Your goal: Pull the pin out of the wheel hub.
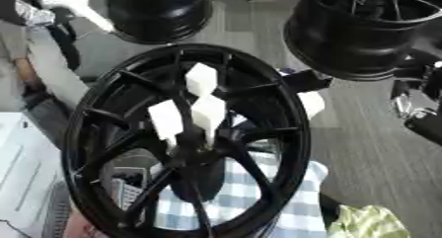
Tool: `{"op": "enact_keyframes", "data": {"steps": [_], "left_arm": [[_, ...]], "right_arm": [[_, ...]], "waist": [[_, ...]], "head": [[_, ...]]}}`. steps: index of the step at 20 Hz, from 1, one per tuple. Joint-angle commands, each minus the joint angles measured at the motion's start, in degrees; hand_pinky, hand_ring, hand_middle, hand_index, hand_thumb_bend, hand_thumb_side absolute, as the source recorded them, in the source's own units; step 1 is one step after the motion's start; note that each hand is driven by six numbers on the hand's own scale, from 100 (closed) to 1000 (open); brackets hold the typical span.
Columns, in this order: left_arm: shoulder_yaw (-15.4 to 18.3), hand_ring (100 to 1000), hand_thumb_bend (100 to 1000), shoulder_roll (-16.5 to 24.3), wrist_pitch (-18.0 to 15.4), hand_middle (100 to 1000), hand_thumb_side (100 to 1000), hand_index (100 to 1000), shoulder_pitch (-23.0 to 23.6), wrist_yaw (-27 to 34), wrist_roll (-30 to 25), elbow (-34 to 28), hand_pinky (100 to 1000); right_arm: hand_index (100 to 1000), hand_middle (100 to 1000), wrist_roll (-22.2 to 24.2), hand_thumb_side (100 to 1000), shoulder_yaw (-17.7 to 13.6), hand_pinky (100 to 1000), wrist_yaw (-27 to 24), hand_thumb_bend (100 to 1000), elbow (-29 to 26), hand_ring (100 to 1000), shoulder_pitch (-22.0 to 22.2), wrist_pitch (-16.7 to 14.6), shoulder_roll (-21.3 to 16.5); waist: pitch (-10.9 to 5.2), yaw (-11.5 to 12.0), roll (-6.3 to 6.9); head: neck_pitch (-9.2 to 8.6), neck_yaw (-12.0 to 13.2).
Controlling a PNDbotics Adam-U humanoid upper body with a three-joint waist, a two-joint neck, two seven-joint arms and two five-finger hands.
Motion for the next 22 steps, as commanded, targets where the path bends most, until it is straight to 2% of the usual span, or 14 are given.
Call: {"op": "enact_keyframes", "data": {"steps": [1, 7, 13, 14, 15, 16, 18, 21, 22], "left_arm": [[3.0, 402, 407, 4.0, 0.5, 398, 144, 520, 1.1, -3.8, 2.8, 3.0, 552], [6.5, 436, 404, 6.9, 1.4, 427, 138, 545, 7.1, -9.8, 5.6, 9.1, 570], [8.8, 489, 406, 8.3, 1.2, 478, 153, 595, 13.3, -12.4, 1.7, 12.1, 609], [9.1, 562, 461, 8.4, 1.3, 550, 221, 667, 14.1, -13.0, 1.1, 12.0, 658], [9.5, 607, 485, 8.5, 1.5, 604, 242, 702, 14.9, -13.7, 0.4, 11.9, 687], [9.9, 697, 568, 8.5, 1.7, 713, 311, 775, 15.5, -14.3, 0.0, 11.8, 741], [10.8, 764, 687, 8.5, 2.3, 791, 423, 852, 16.7, -15.2, 0.1, 11.8, 792], [12.0, 791, 768, 8.5, 2.9, 823, 501, 879, 17.7, -15.8, 1.1, 12.0, 810], [12.3, 790, 771, 8.5, 3.0, 822, 505, 879, 17.9, -15.7, 1.4, 12.1, 809]], "right_arm": [[922, 767, -0.2, 295, -0.8, 754, -0.3, 100, -0.5, 796, -0.4, -0.1, -1.1], [922, 767, -0.3, 296, -0.9, 754, -0.2, 100, -0.4, 796, -0.4, -0.1, -1.0], [923, 767, -0.3, 297, -1.0, 754, -0.2, 100, -0.3, 796, -0.5, -0.1, -1.1], [923, 767, -0.3, 298, -1.0, 755, -0.2, 100, -0.3, 797, -0.6, -0.1, -1.1], [923, 767, -0.2, 298, -1.0, 755, -0.2, 100, -0.3, 797, -0.6, -0.1, -1.0], [923, 767, -0.2, 299, -1.0, 755, -0.2, 100, -0.3, 797, -0.6, -0.1, -1.0], [924, 767, -0.1, 299, -1.1, 755, -0.1, 100, -0.2, 797, -0.5, 0.0, -1.0], [924, 767, -0.1, 300, -1.2, 755, -0.1, 100, -0.1, 797, -0.5, 0.0, -1.0], [924, 767, -0.1, 300, -1.2, 755, -0.1, 100, -0.1, 797, -0.5, 0.0, -1.0]], "waist": [[-0.72, -0.1, -0.02], [-0.50, 0.0, -0.22], [-0.42, 0.2, -0.42], [-0.43, 0.3, -0.45], [-0.45, 0.4, -0.48], [-0.46, 0.4, -0.50], [-0.51, 0.5, -0.57], [-0.60, 0.6, -0.66], [-0.63, 0.6, -0.69]], "head": [[0.29, -0.2], [0.29, -0.4], [0.29, -0.6], [0.29, -0.5], [0.29, -0.5], [0.29, -0.5], [0.29, -0.5], [0.29, -0.6], [0.29, -0.6]]}}
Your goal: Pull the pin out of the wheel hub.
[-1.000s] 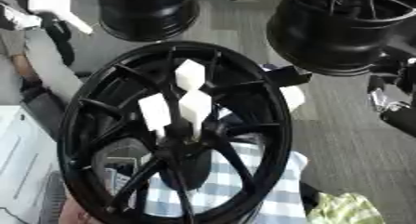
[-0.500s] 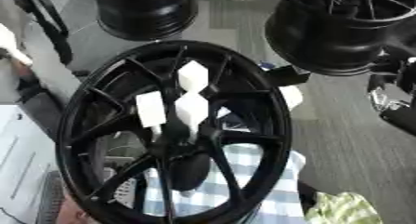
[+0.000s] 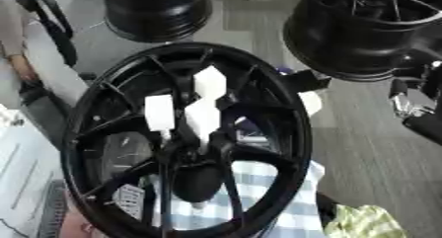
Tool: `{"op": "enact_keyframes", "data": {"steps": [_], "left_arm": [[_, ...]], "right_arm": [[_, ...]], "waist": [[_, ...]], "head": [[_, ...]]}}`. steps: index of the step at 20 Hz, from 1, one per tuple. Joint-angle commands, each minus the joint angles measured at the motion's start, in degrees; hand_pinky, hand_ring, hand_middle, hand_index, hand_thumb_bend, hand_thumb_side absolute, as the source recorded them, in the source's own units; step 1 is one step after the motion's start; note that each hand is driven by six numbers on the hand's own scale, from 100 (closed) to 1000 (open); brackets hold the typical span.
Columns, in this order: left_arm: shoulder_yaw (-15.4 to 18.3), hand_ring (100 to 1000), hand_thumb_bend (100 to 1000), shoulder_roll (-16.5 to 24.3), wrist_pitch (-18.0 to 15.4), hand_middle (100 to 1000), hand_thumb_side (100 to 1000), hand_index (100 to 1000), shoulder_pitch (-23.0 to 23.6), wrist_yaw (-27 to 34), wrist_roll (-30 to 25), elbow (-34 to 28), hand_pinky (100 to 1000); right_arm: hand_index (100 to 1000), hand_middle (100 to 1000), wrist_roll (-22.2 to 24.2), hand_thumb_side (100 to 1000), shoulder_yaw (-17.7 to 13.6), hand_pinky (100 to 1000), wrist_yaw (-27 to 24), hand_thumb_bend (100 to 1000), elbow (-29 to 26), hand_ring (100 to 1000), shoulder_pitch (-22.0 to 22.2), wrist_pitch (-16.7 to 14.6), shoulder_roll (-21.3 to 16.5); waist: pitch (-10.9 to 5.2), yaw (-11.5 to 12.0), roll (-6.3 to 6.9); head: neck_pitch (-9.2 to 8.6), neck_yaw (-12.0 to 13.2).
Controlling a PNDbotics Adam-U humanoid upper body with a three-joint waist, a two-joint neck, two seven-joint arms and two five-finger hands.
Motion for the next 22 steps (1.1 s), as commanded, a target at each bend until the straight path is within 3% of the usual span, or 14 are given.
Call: {"op": "enact_keyframes", "data": {"steps": [1, 17, 18, 19, 22], "left_arm": [[1.9, 790, 771, 3.2, 0.5, 822, 507, 880, 0.0, -0.1, 1.0, -0.2, 809], [3.6, 736, 725, 2.2, 0.0, 775, 512, 856, 0.9, 6.0, 3.0, -2.6, 775], [3.8, 729, 787, 2.0, 0.0, 769, 587, 853, 1.0, 6.9, 3.4, -3.4, 772], [4.0, 723, 713, 1.6, -0.2, 765, 515, 852, 1.2, 8.3, 3.9, -4.4, 770], [4.8, 710, 686, 0.0, -0.1, 756, 521, 846, 2.0, 13.4, 5.9, -8.4, 766]], "right_arm": [[924, 767, 0.1, 300, -0.6, 755, 0.0, 100, -0.4, 797, -0.5, 0.0, -1.0], [925, 766, 0.0, 300, -0.8, 755, 0.0, 100, -0.1, 796, -0.3, 0.0, -0.9], [925, 766, 0.0, 298, -0.8, 755, 0.0, 100, -0.1, 796, -0.3, -0.1, -0.8], [925, 766, 0.0, 300, -0.8, 755, 0.0, 100, 0.0, 796, -0.3, -0.1, -0.8], [925, 767, -0.1, 300, -0.8, 755, 0.0, 100, 0.0, 796, -0.3, 0.0, -0.7]], "waist": [[-0.87, 0.1, 0.14], [-1.17, 0.1, -0.07], [-1.18, 0.2, -0.09], [-1.19, 0.2, -0.12], [-1.19, 0.4, -0.24]], "head": [[0.29, -0.1], [0.29, -0.2], [0.29, -0.2], [0.29, -0.2], [0.29, -0.3]]}}
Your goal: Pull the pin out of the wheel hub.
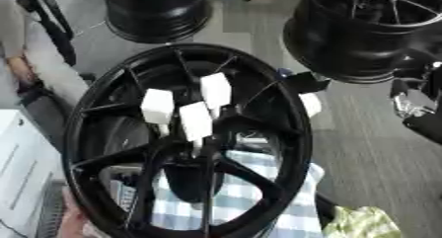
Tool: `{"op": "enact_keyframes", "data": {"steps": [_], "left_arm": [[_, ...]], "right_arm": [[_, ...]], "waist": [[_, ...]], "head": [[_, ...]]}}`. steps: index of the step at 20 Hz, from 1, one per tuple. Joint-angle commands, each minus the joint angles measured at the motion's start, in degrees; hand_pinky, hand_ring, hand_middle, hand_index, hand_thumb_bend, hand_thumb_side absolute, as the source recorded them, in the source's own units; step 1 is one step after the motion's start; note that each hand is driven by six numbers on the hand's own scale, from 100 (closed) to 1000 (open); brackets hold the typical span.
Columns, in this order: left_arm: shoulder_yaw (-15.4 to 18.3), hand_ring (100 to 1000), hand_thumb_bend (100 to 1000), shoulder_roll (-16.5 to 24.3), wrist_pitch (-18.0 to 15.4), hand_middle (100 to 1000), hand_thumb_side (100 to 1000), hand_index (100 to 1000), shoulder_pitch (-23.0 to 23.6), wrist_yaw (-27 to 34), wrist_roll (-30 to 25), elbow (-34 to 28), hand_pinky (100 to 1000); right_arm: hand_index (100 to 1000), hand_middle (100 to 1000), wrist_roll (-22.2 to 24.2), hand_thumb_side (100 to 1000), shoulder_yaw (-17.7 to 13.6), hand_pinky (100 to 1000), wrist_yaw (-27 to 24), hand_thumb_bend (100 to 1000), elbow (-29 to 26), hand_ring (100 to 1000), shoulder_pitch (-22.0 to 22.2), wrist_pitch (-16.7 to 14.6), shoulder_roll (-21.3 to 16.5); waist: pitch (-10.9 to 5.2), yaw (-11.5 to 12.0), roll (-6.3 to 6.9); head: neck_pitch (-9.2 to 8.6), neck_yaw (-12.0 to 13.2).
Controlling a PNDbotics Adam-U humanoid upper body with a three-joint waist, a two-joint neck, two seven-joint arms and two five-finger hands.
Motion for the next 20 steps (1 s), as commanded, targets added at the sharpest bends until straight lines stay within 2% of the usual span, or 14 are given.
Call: {"op": "enact_keyframes", "data": {"steps": [1, 4, 10, 11, 12, 20], "left_arm": [[1.8, 710, 676, 0.0, 0.3, 758, 524, 847, 0.3, 5.3, 2.4, -5.0, 768], [3.4, 708, 645, -3.8, 2.4, 759, 520, 847, 2.1, 11.1, 6.3, -10.9, 766], [6.0, 703, 623, -13.7, 9.7, 755, 500, 839, 5.9, 20.7, 14.6, -23.9, 758], [6.3, 707, 650, -15.3, 10.7, 759, 467, 842, 6.5, 21.4, 15.4, -25.8, 760], [6.4, 708, 620, -16.7, 11.7, 760, 509, 842, 6.9, 21.5, 15.7, -27.4, 760], [7.6, 696, 596, -24.5, 17.4, 753, 518, 838, 8.5, 20.8, 16.8, -33.2, 754]], "right_arm": [[925, 767, -0.1, 300, -0.7, 755, 0.0, 100, -0.5, 796, -0.3, 0.0, -0.7], [925, 767, -0.2, 300, -0.8, 755, -0.1, 100, -0.5, 796, -0.3, 0.0, -0.6], [924, 766, -0.8, 296, -0.9, 754, -0.4, 100, -0.5, 794, -0.5, -0.2, 0.0], [924, 766, -0.9, 295, -0.9, 753, -0.5, 100, -0.5, 793, -0.5, -0.2, 0.1], [924, 766, -1.0, 294, -0.9, 753, -0.6, 100, -0.5, 793, -0.6, -0.2, 0.2], [921, 763, -2.1, 281, -0.9, 749, -0.9, 100, -0.5, 789, -0.8, -0.3, 0.7]], "waist": [[-0.79, 0.1, 0.07], [-0.72, 0.2, -0.11], [-0.44, 0.3, -0.49], [-0.39, 0.3, -0.57], [-0.35, 0.3, -0.65], [-0.12, 0.3, -0.90]], "head": [[0.29, -0.1], [0.29, -0.2], [0.29, 0.0], [0.29, 0.1], [0.29, 0.1], [0.29, 0.5]]}}
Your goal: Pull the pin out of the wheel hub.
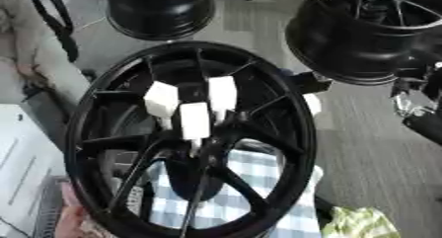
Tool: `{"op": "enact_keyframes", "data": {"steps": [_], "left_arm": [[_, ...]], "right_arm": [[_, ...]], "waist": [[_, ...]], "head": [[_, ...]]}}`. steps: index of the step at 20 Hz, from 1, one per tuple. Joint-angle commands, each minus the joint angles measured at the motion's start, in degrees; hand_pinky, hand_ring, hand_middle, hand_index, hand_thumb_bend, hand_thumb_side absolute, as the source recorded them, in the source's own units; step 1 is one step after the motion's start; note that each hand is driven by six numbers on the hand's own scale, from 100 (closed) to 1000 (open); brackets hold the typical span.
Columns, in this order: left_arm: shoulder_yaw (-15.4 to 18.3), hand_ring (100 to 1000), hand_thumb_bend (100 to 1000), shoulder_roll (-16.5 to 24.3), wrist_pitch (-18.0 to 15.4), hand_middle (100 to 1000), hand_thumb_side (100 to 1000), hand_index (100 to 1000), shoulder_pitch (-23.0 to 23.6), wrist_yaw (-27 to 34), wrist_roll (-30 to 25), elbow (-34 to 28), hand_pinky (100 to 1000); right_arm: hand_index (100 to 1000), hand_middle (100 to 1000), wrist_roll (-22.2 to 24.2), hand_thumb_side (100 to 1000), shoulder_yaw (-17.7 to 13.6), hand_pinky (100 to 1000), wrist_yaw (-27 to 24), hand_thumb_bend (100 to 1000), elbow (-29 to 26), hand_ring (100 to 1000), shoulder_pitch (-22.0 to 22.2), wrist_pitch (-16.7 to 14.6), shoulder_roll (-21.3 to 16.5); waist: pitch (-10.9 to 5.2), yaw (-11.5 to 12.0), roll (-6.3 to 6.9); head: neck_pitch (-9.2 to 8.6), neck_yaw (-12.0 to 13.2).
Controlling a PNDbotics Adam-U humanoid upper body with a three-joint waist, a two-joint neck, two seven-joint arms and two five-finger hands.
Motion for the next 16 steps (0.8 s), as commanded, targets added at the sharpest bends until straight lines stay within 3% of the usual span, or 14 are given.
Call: {"op": "enact_keyframes", "data": {"steps": [1, 16], "left_arm": [[1.0, 696, 596, -0.9, 1.5, 753, 520, 837, 0.0, 0.0, 0.3, -2.4, 754], [-0.1, 709, 604, -3.4, 2.4, 762, 535, 841, 1.1, -1.5, -2.2, -3.3, 762]], "right_arm": [[921, 763, -0.5, 279, -0.6, 749, -0.4, 100, -0.6, 788, -0.7, 0.0, -0.7], [921, 765, -0.8, 269, -0.7, 749, -0.4, 100, -0.8, 788, -0.7, 0.0, -0.7]], "waist": [[-0.64, 0.1, 0.18], [-0.55, 0.0, 0.30]], "head": [[0.29, 0.4], [0.29, 0.3]]}}
